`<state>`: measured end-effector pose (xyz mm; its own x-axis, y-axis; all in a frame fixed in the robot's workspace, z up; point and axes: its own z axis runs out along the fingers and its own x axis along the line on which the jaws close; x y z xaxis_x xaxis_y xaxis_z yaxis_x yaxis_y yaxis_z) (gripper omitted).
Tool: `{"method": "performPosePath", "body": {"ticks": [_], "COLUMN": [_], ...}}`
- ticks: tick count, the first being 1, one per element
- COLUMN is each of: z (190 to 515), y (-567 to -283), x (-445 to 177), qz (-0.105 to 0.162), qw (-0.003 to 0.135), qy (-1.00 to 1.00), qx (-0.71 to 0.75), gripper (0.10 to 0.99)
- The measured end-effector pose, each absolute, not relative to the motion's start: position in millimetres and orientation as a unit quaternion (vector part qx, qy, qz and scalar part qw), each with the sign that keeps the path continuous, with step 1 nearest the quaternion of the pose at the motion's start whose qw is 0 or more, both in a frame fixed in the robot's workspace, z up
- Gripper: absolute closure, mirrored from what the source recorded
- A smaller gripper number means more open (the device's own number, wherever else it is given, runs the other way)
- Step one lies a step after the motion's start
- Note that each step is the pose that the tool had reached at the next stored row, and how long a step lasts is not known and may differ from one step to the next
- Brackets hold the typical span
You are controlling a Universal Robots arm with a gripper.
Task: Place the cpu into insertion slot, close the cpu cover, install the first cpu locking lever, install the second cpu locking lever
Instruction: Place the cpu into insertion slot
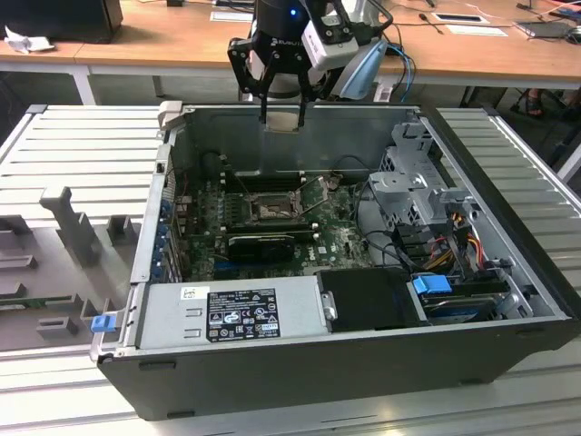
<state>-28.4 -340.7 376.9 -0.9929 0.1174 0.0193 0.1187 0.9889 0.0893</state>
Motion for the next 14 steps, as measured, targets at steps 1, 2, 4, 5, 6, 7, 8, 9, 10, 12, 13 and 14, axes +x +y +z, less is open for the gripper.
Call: {"method": "performPosePath", "body": {"ticks": [1,2,4,5,6,7,8,9,10,12,13,14], "z": [376.9,376.9,376.9,376.9,376.9,376.9,376.9,376.9,376.9,376.9,376.9,376.9], "y": [-340.6,-340.6,-340.6,-340.6,-340.6,-340.6,-340.6,-340.7,-340.6,-340.6,-340.6,-340.7], "x": [-28.4,-28.4,-28.4,-28.5,-28.5,-28.5,-28.5,-28.5,-28.5,-28.5,-28.5,-28.5], "qz": [-0.045,-0.045,-0.045,-0.045,-0.045,-0.045,-0.045,-0.045,-0.045,-0.045,-0.045,-0.045], "qw": [0.007,0.007,0.007,0.007,0.007,0.007,0.007,0.007,0.007,0.007,0.007,0.007], "qy": [-0.997,-0.997,-0.997,-0.997,-0.997,-0.997,-0.997,-0.997,-0.997,-0.997,-0.997,-0.997], "qx": [-0.061,-0.061,-0.062,-0.062,-0.063,-0.064,-0.065,-0.065,-0.066,-0.067,-0.068,-0.068], "gripper": [0.557,0.557,0.557,0.557,0.557,0.557,0.557,0.557,0.557,0.557,0.557,0.557]}}
